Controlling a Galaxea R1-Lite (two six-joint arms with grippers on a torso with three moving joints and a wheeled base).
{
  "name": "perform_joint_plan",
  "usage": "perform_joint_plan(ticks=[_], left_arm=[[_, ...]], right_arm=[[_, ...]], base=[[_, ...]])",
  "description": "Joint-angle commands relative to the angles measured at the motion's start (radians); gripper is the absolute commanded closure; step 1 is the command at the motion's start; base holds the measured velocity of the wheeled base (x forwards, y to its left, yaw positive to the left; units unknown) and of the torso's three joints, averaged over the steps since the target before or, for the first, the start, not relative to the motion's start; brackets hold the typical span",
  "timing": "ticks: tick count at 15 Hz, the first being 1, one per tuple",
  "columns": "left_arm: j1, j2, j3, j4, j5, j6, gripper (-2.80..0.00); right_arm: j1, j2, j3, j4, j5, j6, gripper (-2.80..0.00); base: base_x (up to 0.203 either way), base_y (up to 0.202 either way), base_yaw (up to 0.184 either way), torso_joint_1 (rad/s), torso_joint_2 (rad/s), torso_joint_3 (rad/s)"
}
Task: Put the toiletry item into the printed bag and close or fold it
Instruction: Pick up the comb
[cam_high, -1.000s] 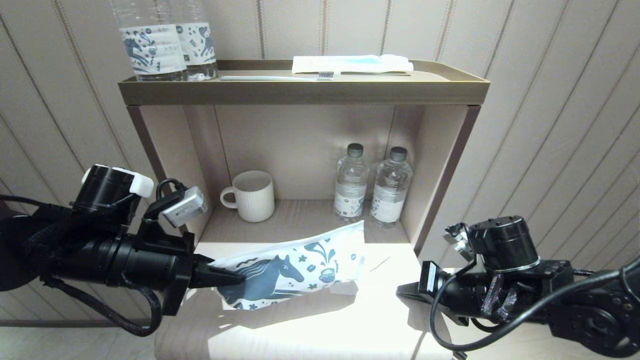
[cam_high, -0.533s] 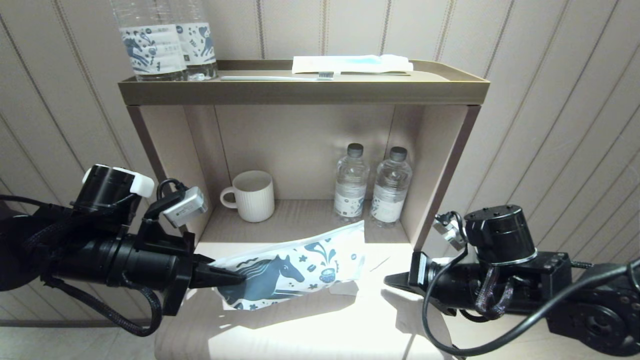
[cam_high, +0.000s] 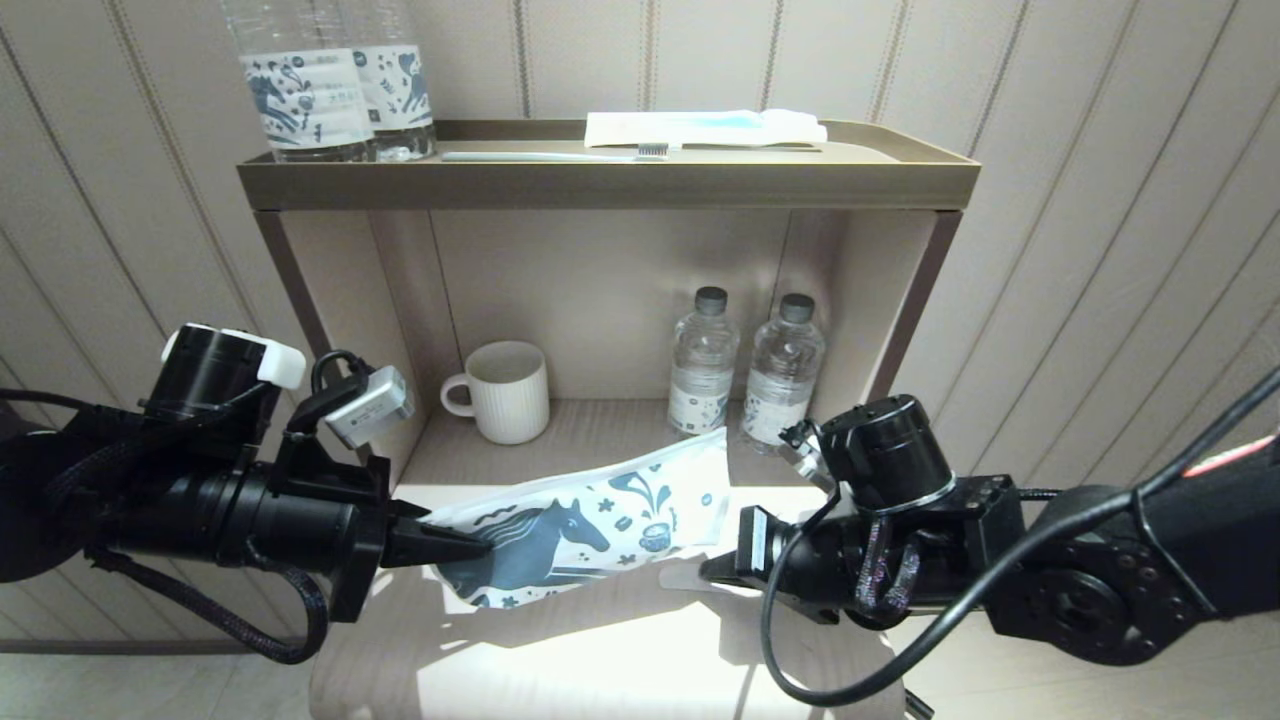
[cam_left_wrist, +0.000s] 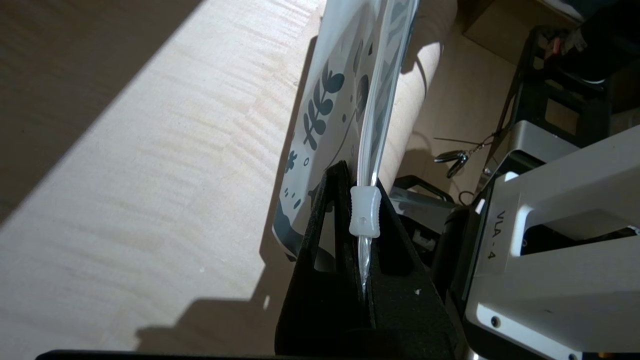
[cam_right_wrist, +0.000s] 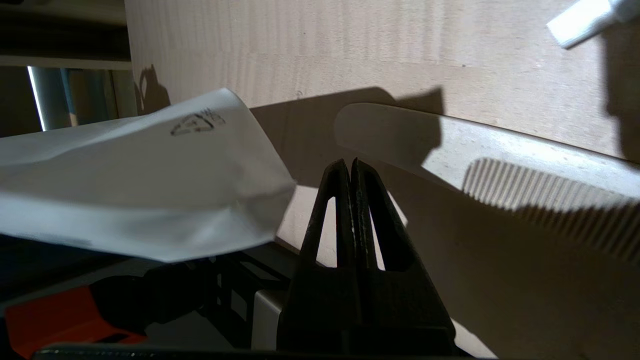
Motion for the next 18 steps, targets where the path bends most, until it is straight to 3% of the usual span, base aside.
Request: perform_joint_plan(ticks=[1,8,18], left_arm=[[0.0,0.003,0.0,-0.001,-0.005,0.002,0.0],[0.0,0.017,-0.001,-0.004,-0.003,0.004,0.0],[0.0,0.028,0.002,-0.005,-0.003,0.005,0.0]], right_arm=[[0.039,0.054,-0.053,0.011,-0.012,0.0,0.0],[0.088,0.136,-0.117,0.015,-0.017,-0.008,0.0],[0.074,0.12,-0.124,0.038,-0.019,-0.01,0.0]], base=[[0.0,0.0,0.0,0.0,0.0,0.0],[0.0,0.0,0.0,0.0,0.0,0.0],[0.0,0.0,0.0,0.0,0.0,0.0]])
